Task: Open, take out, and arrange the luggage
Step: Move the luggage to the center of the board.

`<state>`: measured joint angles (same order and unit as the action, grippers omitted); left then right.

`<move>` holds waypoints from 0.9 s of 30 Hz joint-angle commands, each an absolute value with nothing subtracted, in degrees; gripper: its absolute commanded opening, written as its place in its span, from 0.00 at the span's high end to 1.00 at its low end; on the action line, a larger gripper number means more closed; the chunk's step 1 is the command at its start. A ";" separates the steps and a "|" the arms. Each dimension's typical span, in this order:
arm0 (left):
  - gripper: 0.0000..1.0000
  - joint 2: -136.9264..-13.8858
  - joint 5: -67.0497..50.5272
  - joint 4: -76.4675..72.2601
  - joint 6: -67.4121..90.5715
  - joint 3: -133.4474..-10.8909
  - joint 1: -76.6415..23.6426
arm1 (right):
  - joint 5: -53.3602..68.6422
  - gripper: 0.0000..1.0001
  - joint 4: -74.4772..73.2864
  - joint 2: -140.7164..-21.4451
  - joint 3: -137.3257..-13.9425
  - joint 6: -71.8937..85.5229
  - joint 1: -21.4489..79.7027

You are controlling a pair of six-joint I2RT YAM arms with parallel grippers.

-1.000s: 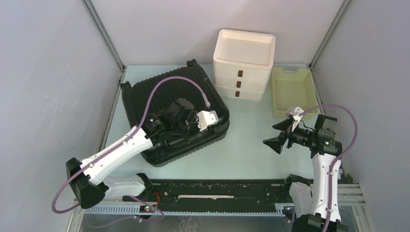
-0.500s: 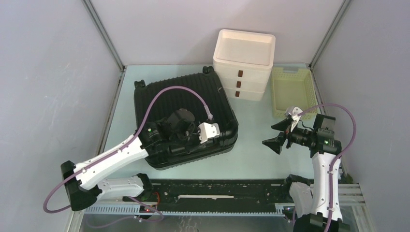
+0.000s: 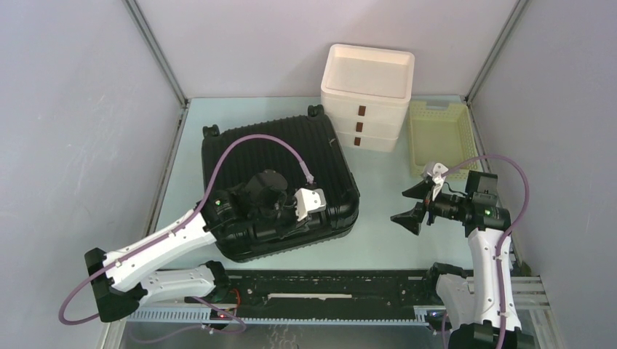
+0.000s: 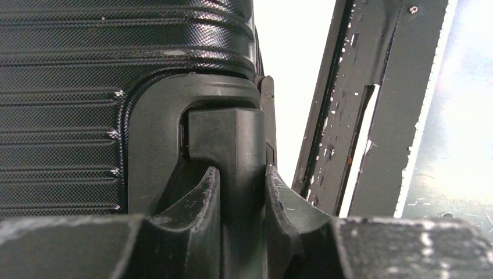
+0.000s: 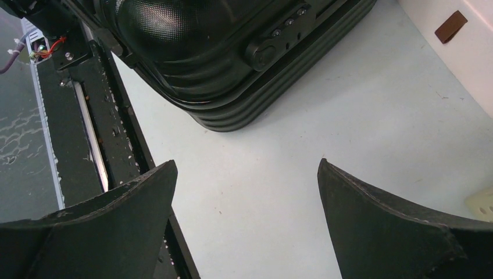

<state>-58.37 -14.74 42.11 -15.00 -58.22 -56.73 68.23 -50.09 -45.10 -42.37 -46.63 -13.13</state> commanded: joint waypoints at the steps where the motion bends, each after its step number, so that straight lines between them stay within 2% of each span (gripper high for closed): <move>1: 0.69 -57.14 -17.55 49.47 -9.10 -57.86 -59.17 | 68.64 0.00 -50.21 -44.91 -42.45 -48.32 -12.26; 2: 0.61 -56.75 -15.08 49.26 -7.99 -58.63 -59.04 | 68.72 0.00 -50.24 -44.87 -42.37 -48.38 -12.14; 3: 0.57 -56.28 -13.00 49.16 -7.10 -59.69 -58.65 | 68.77 0.00 -50.26 -44.76 -42.30 -48.49 -11.94; 5: 0.40 -54.73 -9.78 48.24 -4.70 -61.60 -56.96 | 68.94 0.00 -50.47 -44.82 -42.28 -48.87 -11.63; 9: 0.18 -49.41 -8.98 44.27 2.28 -63.54 -49.91 | 69.21 0.00 -51.21 -44.80 -42.28 -50.08 -11.10; 12: 0.06 -45.85 -9.04 42.46 7.18 -64.34 -41.99 | 69.21 0.00 -51.24 -44.67 -42.28 -50.18 -10.94; 19: 0.04 -45.29 -12.94 38.53 16.49 -64.75 -14.27 | 69.26 0.00 -51.20 -44.91 -42.19 -50.19 -10.72; 24: 0.03 -49.32 -17.02 29.67 25.47 -60.93 6.61 | 69.24 0.00 -50.64 -44.98 -42.11 -49.39 -10.19; 27: 0.03 -53.58 -19.47 25.46 29.28 -59.75 13.68 | 68.51 0.00 -48.14 -45.49 -42.01 -46.26 -8.95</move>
